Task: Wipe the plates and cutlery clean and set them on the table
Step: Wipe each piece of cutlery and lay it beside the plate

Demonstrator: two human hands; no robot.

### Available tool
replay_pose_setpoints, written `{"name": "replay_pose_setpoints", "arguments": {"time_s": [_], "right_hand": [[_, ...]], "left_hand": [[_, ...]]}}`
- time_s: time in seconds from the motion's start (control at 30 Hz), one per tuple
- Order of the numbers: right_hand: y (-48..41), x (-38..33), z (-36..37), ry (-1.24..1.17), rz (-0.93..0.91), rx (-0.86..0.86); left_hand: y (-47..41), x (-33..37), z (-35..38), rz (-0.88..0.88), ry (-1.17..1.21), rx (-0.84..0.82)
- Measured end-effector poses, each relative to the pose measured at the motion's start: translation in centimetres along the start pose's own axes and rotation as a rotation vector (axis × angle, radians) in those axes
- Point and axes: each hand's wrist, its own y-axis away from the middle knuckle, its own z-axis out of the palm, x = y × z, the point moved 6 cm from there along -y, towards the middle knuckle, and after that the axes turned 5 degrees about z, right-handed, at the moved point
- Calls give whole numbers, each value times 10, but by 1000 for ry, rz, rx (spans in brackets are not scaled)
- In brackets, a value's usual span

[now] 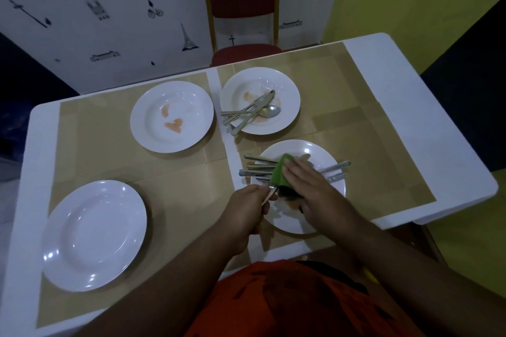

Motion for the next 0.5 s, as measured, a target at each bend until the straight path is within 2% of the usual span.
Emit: {"name": "replay_pose_setpoints", "arguments": {"time_s": [0.07,0.13,0.27,0.37,0.5], "right_hand": [[-7,12,-1,-8,60,21],[-15,30,-7,-61,211,62],[-17,47,-26,-136,362,200],[-15,29,-31,-138,279,184],[-4,-2,4,13,-3,-68]], "left_hand": [[1,-2,-3,29,-36,45],[3,-7,-5,43,-98,91],[1,-6,-5,36,-174,76],[-2,-2,-5,42,-178,47],[-1,2,1,78,-165,-30]]}}
